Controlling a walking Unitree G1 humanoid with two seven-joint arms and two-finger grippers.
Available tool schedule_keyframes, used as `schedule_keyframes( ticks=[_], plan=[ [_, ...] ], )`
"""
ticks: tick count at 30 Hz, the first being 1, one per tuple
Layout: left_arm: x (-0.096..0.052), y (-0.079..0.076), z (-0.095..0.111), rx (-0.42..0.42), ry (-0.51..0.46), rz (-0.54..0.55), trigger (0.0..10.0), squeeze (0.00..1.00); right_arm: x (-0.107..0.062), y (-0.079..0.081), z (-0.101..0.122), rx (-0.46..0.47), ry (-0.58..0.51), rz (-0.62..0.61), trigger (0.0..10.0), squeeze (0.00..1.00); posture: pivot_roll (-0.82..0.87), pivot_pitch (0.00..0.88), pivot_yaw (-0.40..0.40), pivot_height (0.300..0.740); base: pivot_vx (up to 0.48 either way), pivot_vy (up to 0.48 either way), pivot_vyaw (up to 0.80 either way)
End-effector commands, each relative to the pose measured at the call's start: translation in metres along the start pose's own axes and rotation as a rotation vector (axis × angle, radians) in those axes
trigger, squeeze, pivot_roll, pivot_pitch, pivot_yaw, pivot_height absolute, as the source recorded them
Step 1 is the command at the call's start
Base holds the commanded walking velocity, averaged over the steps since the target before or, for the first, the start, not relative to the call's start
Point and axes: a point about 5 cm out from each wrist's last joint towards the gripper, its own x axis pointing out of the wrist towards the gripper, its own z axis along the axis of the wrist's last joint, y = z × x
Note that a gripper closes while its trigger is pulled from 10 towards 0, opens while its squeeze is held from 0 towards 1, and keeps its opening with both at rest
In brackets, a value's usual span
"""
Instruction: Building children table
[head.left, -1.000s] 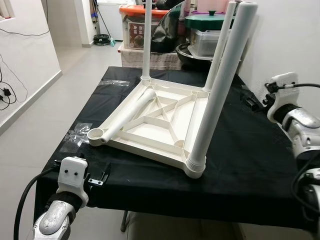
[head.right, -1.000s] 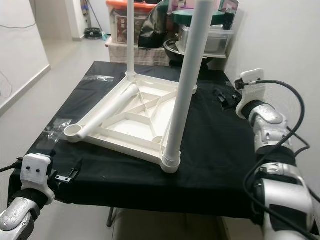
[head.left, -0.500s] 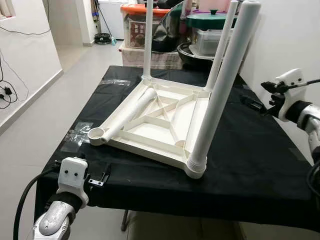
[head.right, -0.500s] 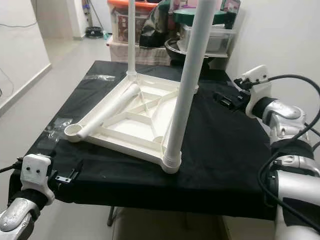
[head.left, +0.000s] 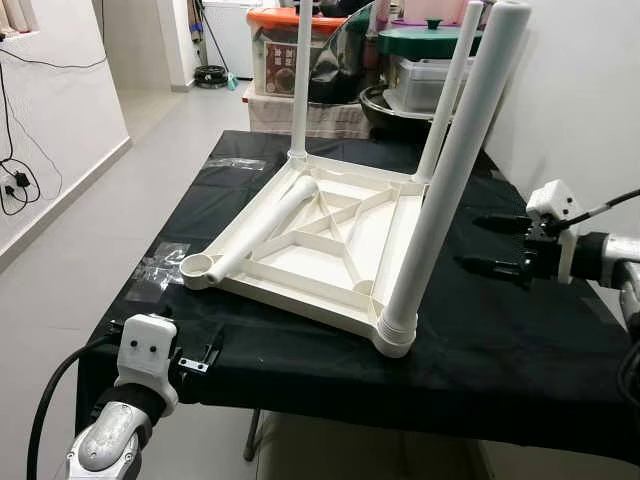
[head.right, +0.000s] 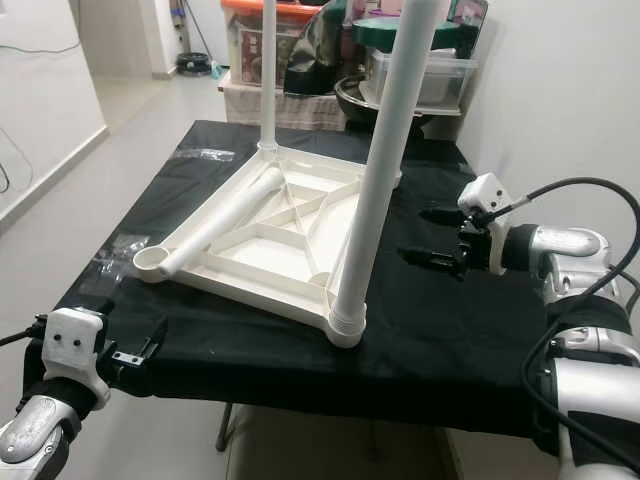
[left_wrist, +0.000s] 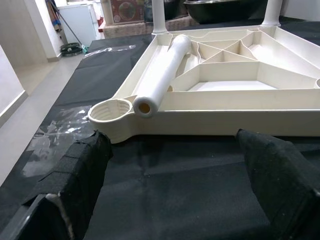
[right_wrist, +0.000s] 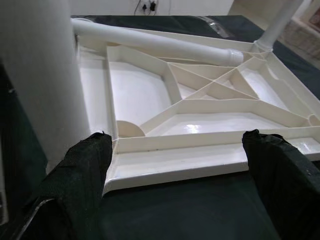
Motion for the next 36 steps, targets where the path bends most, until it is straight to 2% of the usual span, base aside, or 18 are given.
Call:
schedule_keyframes(
  ticks=[1, 17, 36],
  plan=[
    [0.001, -0.001, -0.004, -0.009, 0.009, -0.01, 10.0, 0.0, 0.004, 0.004, 0.003, -0.031, 0.005, 0.077, 10.0, 0.0, 0.04, 0.0, -0.082, 0.74, 0.0, 0.0, 0.0],
    [0.0, -0.003, -0.005, -0.008, 0.011, -0.024, 10.0, 0.0, 0.018, 0.025, 0.01, -0.044, -0.089, 0.328, 10.0, 0.0, 0.04, 0.0, -0.079, 0.74, 0.0, 0.0, 0.0],
    [0.0, -0.005, -0.006, -0.013, 0.013, -0.028, 10.0, 0.0, 0.04, 0.027, 0.034, -0.02, -0.248, 0.308, 10.0, 0.0, 0.04, 0.0, -0.082, 0.74, 0.0, 0.0, 0.0]
  ],
)
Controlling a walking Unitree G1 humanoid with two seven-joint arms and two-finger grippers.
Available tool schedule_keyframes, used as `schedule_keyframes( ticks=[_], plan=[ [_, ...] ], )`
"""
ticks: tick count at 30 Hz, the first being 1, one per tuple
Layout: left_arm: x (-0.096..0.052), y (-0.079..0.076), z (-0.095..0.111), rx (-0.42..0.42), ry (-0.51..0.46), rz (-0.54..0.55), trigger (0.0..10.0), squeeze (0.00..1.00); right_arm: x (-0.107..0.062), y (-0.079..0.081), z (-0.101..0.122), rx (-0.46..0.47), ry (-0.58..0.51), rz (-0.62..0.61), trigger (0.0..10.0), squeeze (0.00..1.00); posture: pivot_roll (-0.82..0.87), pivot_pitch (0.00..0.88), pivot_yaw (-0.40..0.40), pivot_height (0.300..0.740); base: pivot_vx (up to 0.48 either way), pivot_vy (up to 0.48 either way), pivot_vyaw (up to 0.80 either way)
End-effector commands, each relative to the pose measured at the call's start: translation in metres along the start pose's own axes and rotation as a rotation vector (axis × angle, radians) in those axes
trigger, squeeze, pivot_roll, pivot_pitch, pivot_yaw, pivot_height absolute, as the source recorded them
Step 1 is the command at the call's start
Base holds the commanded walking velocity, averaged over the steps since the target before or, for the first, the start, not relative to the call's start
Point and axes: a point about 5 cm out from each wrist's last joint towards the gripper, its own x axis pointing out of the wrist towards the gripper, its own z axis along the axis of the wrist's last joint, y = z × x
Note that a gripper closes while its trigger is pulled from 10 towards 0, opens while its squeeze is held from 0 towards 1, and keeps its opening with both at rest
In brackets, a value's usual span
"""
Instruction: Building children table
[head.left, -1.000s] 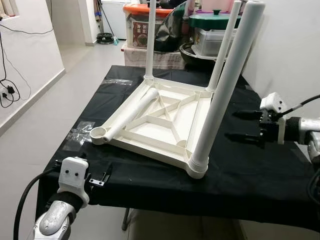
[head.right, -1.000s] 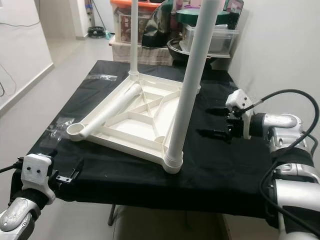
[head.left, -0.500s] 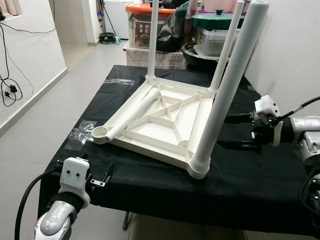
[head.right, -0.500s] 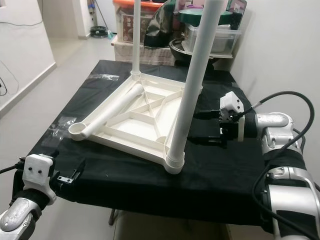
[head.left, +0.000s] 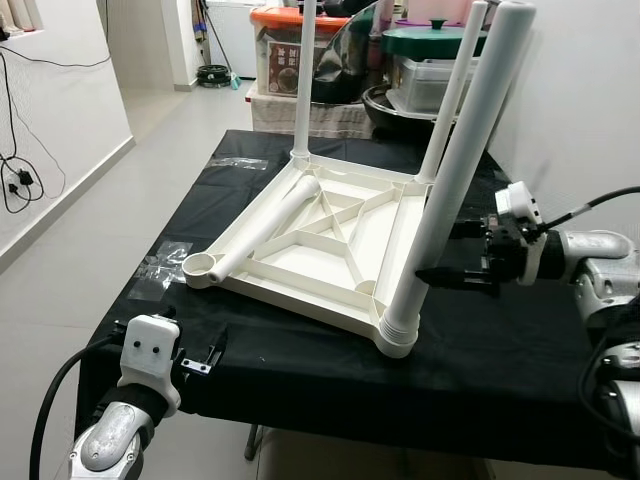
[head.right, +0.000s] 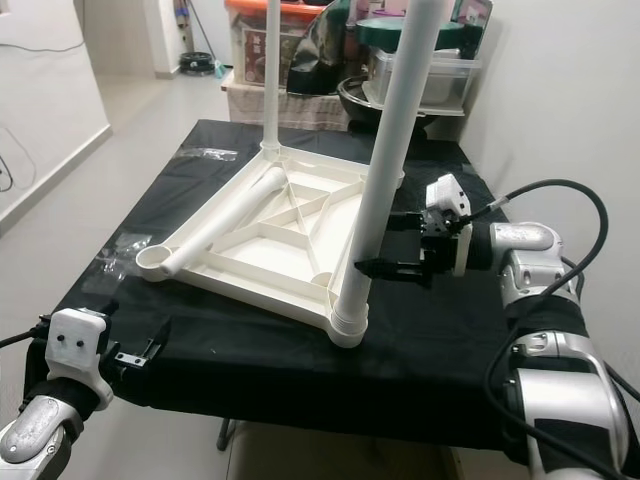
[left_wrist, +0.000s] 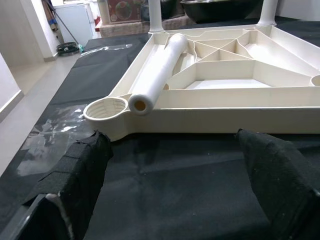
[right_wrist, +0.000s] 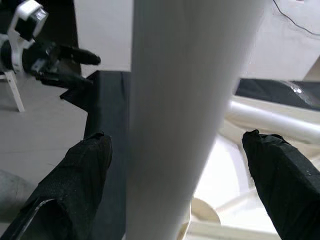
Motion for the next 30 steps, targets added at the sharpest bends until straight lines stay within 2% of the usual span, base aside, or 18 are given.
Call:
schedule_keyframes(
  ticks=[1, 11, 12, 14, 15, 17, 18, 19, 21, 22, 23, 24, 25, 30],
  plan=[
    [0.0, -0.003, -0.005, -0.01, 0.014, -0.012, 10.0, 0.0, 0.004, -0.001, 0.006, -0.007, -0.04, -0.006, 10.0, 0.0, 0.04, 0.0, -0.084, 0.74, 0.0, 0.0, 0.0],
    [0.0, -0.005, -0.006, -0.016, 0.014, -0.015, 10.0, 0.0, 0.013, -0.003, 0.01, -0.007, -0.063, -0.025, 10.0, 0.0, 0.04, 0.0, -0.089, 0.74, 0.0, 0.0, 0.0],
    [0.0, -0.006, -0.006, -0.018, 0.014, -0.014, 10.0, 0.0, 0.018, -0.004, 0.01, 0.0, -0.073, -0.04, 8.0, 0.0, 0.04, 0.0, -0.091, 0.74, 0.0, 0.0, 0.0],
    [0.0, -0.006, -0.006, -0.018, 0.015, -0.014, 10.0, 0.0, 0.02, -0.004, 0.01, 0.005, -0.078, -0.051, 8.0, 0.0, 0.04, 0.0, -0.091, 0.74, 0.0, 0.0, 0.0],
    [0.0, -0.006, -0.006, -0.019, 0.015, -0.012, 10.0, 0.0, 0.024, -0.005, 0.009, 0.011, -0.091, -0.069, 5.4, 0.0, 0.04, 0.0, -0.093, 0.74, 0.0, 0.0, 0.0],
    [0.0, -0.006, -0.006, -0.02, 0.015, -0.012, 10.0, 0.0, 0.025, -0.004, 0.009, 0.011, -0.094, -0.072, 5.4, 0.0, 0.04, 0.0, -0.093, 0.74, 0.0, 0.0, 0.0],
    [-0.001, -0.006, -0.007, -0.021, 0.015, -0.011, 10.0, 0.0, 0.028, -0.003, 0.007, 0.018, -0.101, -0.074, 4.0, 0.0, 0.04, 0.0, -0.093, 0.74, 0.0, 0.0, 0.0],
    [-0.001, -0.006, -0.007, -0.021, 0.015, -0.011, 10.0, 0.0, 0.029, -0.002, 0.006, 0.021, -0.105, -0.077, 3.2, 0.0, 0.04, 0.0, -0.092, 0.74, 0.0, 0.0, 0.0],
    [-0.001, -0.006, -0.007, -0.021, 0.015, -0.011, 10.0, 0.0, 0.029, -0.002, 0.006, 0.021, -0.105, -0.077, 3.2, 0.0, 0.04, 0.0, -0.092, 0.74, 0.0, 0.0, 0.0],
    [-0.001, -0.006, -0.007, -0.021, 0.016, -0.011, 10.0, 0.0, 0.029, -0.002, 0.005, 0.023, -0.11, -0.084, 1.2, 0.0, 0.04, 0.0, -0.091, 0.74, 0.0, 0.0, 0.0],
    [-0.001, -0.006, -0.007, -0.021, 0.016, -0.011, 10.0, 0.0, 0.03, -0.002, 0.004, 0.027, -0.115, -0.089, 0.7, 0.0, 0.04, 0.0, -0.091, 0.74, 0.0, 0.0, 0.0],
    [-0.001, -0.006, -0.007, -0.021, 0.016, -0.011, 10.0, 0.0, 0.03, -0.002, 0.004, 0.027, -0.115, -0.089, 0.7, 0.0, 0.04, 0.0, -0.091, 0.74, 0.0, 0.0, 0.0],
    [-0.001, -0.006, -0.007, -0.02, 0.017, -0.012, 10.0, 0.0, 0.03, -0.001, 0.003, 0.032, -0.118, -0.093, 0.0, 0.0, 0.04, 0.0, -0.091, 0.74, 0.0, 0.0, 0.0],
    [0.0, -0.006, -0.008, -0.018, 0.018, -0.016, 10.0, 0.0, 0.033, 0.003, -0.003, 0.045, -0.117, -0.109, 0.0, 0.0, 0.04, 0.0, -0.085, 0.74, 0.0, 0.0, 0.0]
  ],
)
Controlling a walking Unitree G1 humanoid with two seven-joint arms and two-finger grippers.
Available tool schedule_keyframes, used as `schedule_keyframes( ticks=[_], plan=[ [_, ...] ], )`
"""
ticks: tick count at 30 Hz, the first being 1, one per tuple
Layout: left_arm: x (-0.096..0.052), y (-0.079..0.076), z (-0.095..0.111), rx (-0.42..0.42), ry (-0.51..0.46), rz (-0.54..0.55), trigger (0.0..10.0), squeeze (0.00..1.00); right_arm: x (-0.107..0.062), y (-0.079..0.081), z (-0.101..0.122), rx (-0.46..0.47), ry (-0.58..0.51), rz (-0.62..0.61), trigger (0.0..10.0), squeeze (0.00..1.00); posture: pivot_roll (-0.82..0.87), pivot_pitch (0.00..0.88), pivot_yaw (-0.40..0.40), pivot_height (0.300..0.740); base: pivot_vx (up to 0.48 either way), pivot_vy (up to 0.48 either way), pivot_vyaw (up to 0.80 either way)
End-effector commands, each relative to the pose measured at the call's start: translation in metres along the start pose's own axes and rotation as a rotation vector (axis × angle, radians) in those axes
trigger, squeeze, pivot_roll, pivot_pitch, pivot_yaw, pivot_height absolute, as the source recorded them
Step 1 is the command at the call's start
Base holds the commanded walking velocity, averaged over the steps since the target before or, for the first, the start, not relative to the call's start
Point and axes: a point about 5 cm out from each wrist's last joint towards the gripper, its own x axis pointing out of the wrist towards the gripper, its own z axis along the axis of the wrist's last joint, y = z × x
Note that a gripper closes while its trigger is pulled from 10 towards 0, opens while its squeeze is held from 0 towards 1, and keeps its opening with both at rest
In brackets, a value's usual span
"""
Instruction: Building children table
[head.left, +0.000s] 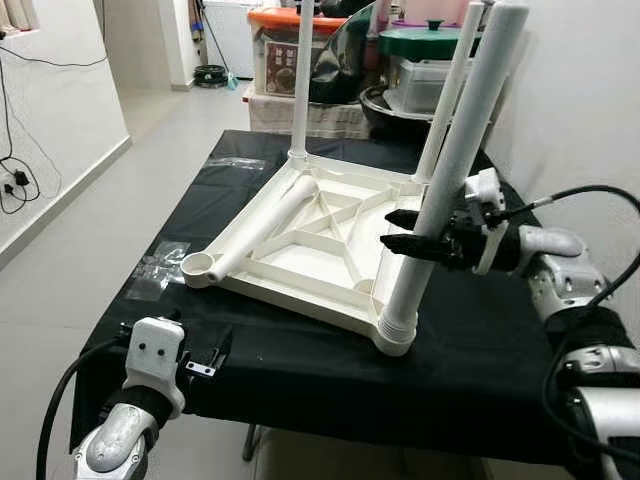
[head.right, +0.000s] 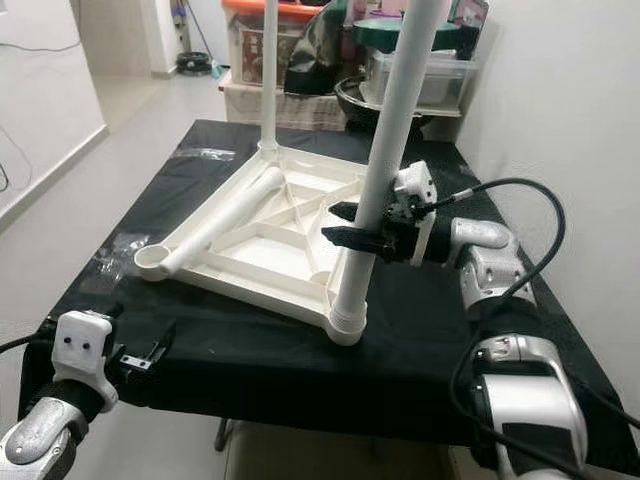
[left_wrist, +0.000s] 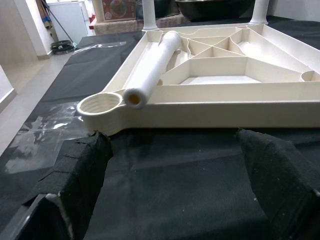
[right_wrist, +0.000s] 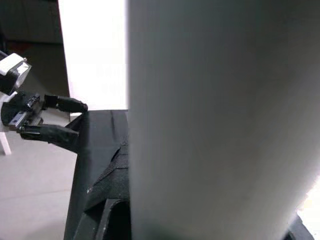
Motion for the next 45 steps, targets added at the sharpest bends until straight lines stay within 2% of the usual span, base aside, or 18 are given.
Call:
schedule_keyframes(
  ticks=[1, 6, 9, 10, 13, 14, 18, 22, 25, 26, 29, 30, 32, 33, 35, 36, 45],
  plan=[
    [0.0, -0.002, -0.004, -0.007, 0.009, -0.004, 10.0, 0.0, -0.003, 0.0, -0.001, -0.013, 0.013, -0.033, 0.0, 0.0, 0.04, 0.0, -0.085, 0.74, 0.0, 0.0, 0.0],
    [0.0, -0.002, -0.004, -0.005, 0.01, -0.007, 10.0, 0.0, 0.0, 0.002, -0.009, 0.006, 0.017, -0.081, 0.0, 0.0, 0.04, 0.0, -0.085, 0.74, 0.0, 0.0, 0.0],
    [0.0, -0.003, -0.004, -0.006, 0.011, -0.008, 10.0, 0.0, 0.004, 0.003, -0.017, 0.014, 0.059, -0.142, 0.0, 0.0, 0.04, 0.0, -0.085, 0.74, 0.0, 0.0, 0.0],
    [0.0, -0.003, -0.004, -0.007, 0.012, -0.011, 10.0, 0.0, 0.008, 0.004, -0.023, 0.042, 0.075, -0.19, 0.0, 0.0, 0.03, 0.0, -0.083, 0.74, 0.0, 0.0, 0.0],
    [0.001, -0.003, -0.005, -0.007, 0.013, -0.012, 10.0, 0.0, 0.011, 0.004, -0.026, 0.061, 0.073, -0.209, 0.0, 0.0, 0.03, 0.0, -0.082, 0.74, 0.0, 0.0, 0.0],
    [0.001, -0.004, -0.005, -0.008, 0.014, -0.013, 10.0, 0.0, 0.016, 0.005, -0.031, 0.104, 0.068, -0.261, 0.0, 0.0, 0.03, 0.0, -0.083, 0.74, 0.0, 0.0, 0.0],
    [0.001, -0.004, -0.005, -0.009, 0.015, -0.013, 10.0, 0.0, 0.02, 0.005, -0.038, 0.155, 0.078, -0.328, 0.0, 0.0, 0.03, 0.0, -0.086, 0.74, 0.0, 0.0, 0.0],
    [0.0, -0.005, -0.007, -0.012, 0.02, -0.012, 10.0, 0.0, 0.026, 0.01, -0.063, 0.266, 0.18, -0.471, 0.0, 0.0, 0.03, 0.0, -0.089, 0.74, 0.0, 0.0, 0.0],
    [0.0, -0.005, -0.008, -0.013, 0.022, -0.012, 10.0, 0.0, 0.026, 0.007, -0.079, 0.348, 0.252, -0.629, 0.0, 0.0, 0.03, 0.0, -0.094, 0.74, 0.0, 0.0, 0.0],
    [0.0, -0.005, -0.008, -0.013, 0.022, -0.012, 10.0, 0.0, 0.026, 0.007, -0.079, 0.348, 0.252, -0.629, 0.0, 0.0, 0.03, 0.0, -0.094, 0.74, 0.0, 0.0, 0.0],
    [0.0, -0.005, -0.008, -0.014, 0.02, -0.005, 10.0, 0.0, 0.024, 0.009, -0.094, 0.368, 0.33, -0.83, 0.0, 0.0, 0.03, 0.0, -0.098, 0.74, 0.0, 0.0, 0.0],
    [0.0, -0.005, -0.008, -0.014, 0.02, -0.005, 10.0, 0.0, 0.024, 0.009, -0.094, 0.368, 0.33, -0.83, 0.0, 0.0, 0.03, 0.0, -0.098, 0.74, 0.0, 0.0, 0.0],
    [0.0, -0.005, -0.008, -0.014, 0.02, -0.003, 10.0, 0.0, 0.026, 0.014, -0.102, 0.38, 0.364, -0.954, 0.0, 0.0, 0.03, 0.0, -0.098, 0.74, 0.0, 0.0, 0.0],
    [0.0, -0.005, -0.008, -0.014, 0.02, -0.003, 10.0, 0.0, 0.026, 0.014, -0.102, 0.38, 0.364, -0.954, 0.0, 0.0, 0.03, 0.0, -0.098, 0.74, 0.0, 0.0, 0.0],
    [0.0, -0.005, -0.008, -0.014, 0.02, -0.001, 10.0, 0.0, 0.027, 0.02, -0.106, 0.388, 0.37, -1.088, 0.0, 0.0, 0.04, 0.0, -0.103, 0.74, 0.0, 0.0, 0.0],
    [-0.001, -0.004, -0.008, -0.013, 0.019, 0.004, 10.0, 0.0, 0.029, 0.027, -0.11, 0.396, 0.375, -1.193, 0.0, 0.0, 0.05, 0.0, -0.106, 0.74, 0.0, 0.0, 0.0],
    [0.0, -0.003, -0.008, -0.01, 0.018, 0.012, 10.0, 0.0, 0.037, 0.04, -0.115, 0.424, 0.384, -1.377, 0.0, 0.0, 0.05, 0.0, -0.103, 0.74, 0.0, 0.0, 0.0]
  ],
)
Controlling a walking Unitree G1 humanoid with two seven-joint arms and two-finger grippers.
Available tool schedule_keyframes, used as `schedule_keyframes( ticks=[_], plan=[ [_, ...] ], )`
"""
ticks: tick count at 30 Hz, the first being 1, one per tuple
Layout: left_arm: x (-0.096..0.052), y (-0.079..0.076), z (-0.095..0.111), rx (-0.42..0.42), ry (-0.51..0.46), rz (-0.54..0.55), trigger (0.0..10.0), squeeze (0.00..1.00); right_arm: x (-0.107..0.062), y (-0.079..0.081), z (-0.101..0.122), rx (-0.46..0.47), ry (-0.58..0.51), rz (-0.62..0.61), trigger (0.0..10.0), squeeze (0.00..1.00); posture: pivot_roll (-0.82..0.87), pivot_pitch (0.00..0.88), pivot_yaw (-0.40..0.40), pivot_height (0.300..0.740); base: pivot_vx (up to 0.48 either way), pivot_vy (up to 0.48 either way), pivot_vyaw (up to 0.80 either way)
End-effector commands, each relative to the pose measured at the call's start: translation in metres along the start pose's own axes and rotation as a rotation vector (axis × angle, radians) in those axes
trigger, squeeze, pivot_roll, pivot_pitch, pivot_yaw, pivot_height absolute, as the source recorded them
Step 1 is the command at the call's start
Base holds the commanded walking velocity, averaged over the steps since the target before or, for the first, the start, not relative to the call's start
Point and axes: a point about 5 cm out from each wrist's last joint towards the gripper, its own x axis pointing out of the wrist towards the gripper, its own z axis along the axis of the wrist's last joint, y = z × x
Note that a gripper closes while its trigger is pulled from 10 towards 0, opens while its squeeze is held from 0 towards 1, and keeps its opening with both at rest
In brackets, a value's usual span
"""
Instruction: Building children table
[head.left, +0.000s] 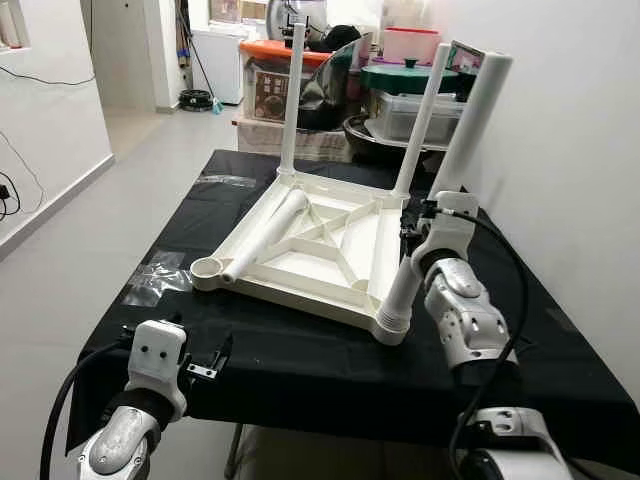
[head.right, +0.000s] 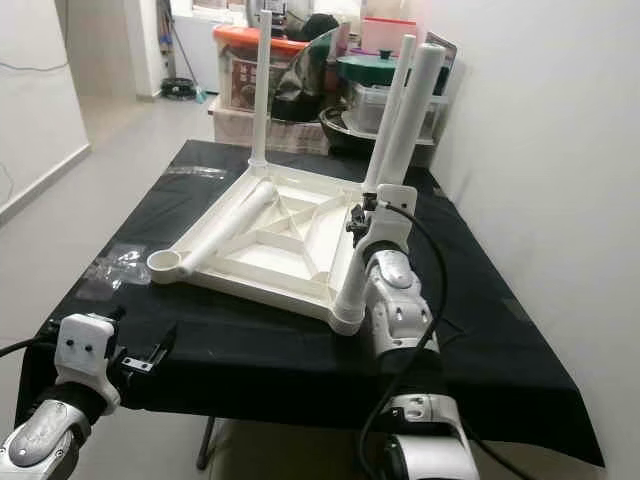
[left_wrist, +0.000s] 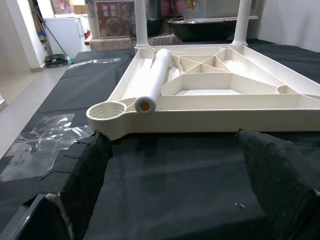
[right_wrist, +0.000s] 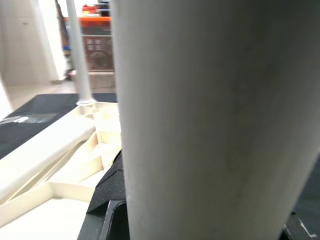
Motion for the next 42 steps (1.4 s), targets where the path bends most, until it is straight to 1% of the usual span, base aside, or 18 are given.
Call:
schedule_keyframes(
  ticks=[1, 3, 6, 11, 16, 19, 20, 21, 22, 23, 24, 42],
  plan=[
    [0.0, -0.001, -0.005, -0.006, 0.013, 0.005, 10.0, 0.0, -0.011, -0.02, -0.064, -0.046, 0.289, -0.107, 0.0, 0.0, 0.05, 0.0, -0.103, 0.74, 0.0, 0.0, 0.0],
    [0.002, -0.001, -0.004, -0.003, 0.011, 0.003, 10.0, 0.0, -0.011, -0.014, -0.064, -0.037, 0.293, -0.153, 0.0, 0.0, 0.05, 0.0, -0.103, 0.74, 0.0, 0.0, 0.0],
    [0.002, -0.001, -0.004, -0.002, 0.01, 0.004, 10.0, 0.0, -0.012, -0.012, -0.063, -0.04, 0.291, -0.185, 0.0, 0.0, 0.05, 0.0, -0.103, 0.74, 0.0, 0.0, 0.0],
    [0.002, 0.0, -0.004, 0.001, 0.009, 0.011, 10.0, 0.0, -0.015, -0.007, -0.056, -0.05, 0.237, -0.256, 0.0, 0.0, 0.05, 0.0, -0.104, 0.74, 0.0, 0.0, 0.0],
    [0.002, -0.001, -0.004, 0.0, 0.011, 0.012, 10.0, 0.0, -0.017, -0.004, -0.054, -0.055, 0.228, -0.271, 0.0, 0.0, 0.05, 0.0, -0.104, 0.74, 0.0, 0.0, 0.0],
    [0.002, -0.001, -0.004, 0.0, 0.011, 0.009, 10.0, 0.0, -0.017, 0.0, -0.053, -0.055, 0.232, -0.265, 0.0, 0.0, 0.05, 0.0, -0.1, 0.74, 0.0, 0.0, 0.0],
    [0.002, -0.001, -0.004, 0.0, 0.011, 0.009, 10.0, 0.0, -0.017, 0.001, -0.053, -0.054, 0.239, -0.265, 1.5, 0.0, 0.05, 0.0, -0.1, 0.74, 0.0, 0.0, 0.0],
    [0.002, -0.001, -0.004, 0.001, 0.011, 0.009, 10.0, 0.0, -0.016, 0.001, -0.053, -0.054, 0.244, -0.268, 1.5, 0.0, 0.05, 0.0, -0.1, 0.74, 0.0, 0.0, 0.0],
    [0.002, 0.0, -0.004, 0.001, 0.011, 0.01, 10.0, 0.0, -0.016, 0.002, -0.052, -0.053, 0.242, -0.263, 3.7, 0.0, 0.05, 0.0, -0.1, 0.74, 0.0, 0.0, 0.0],
    [0.002, 0.0, -0.004, 0.003, 0.011, 0.01, 10.0, 0.0, -0.015, 0.002, -0.052, -0.054, 0.249, -0.257, 9.1, 0.0, 0.05, 0.0, -0.1, 0.74, 0.0, 0.0, 0.0],
    [0.002, 0.0, -0.004, 0.003, 0.011, 0.01, 10.0, 0.0, -0.015, 0.003, -0.052, -0.051, 0.254, -0.249, 10.0, 0.0, 0.05, 0.0, -0.1, 0.74, 0.0, 0.0, 0.0],
    [0.003, -0.002, -0.004, 0.004, 0.013, -0.004, 10.0, 0.0, -0.017, 0.008, -0.039, -0.023, 0.234, -0.227, 10.0, 0.0, 0.04, 0.0, -0.097, 0.74, 0.0, 0.0, 0.0]
  ],
)
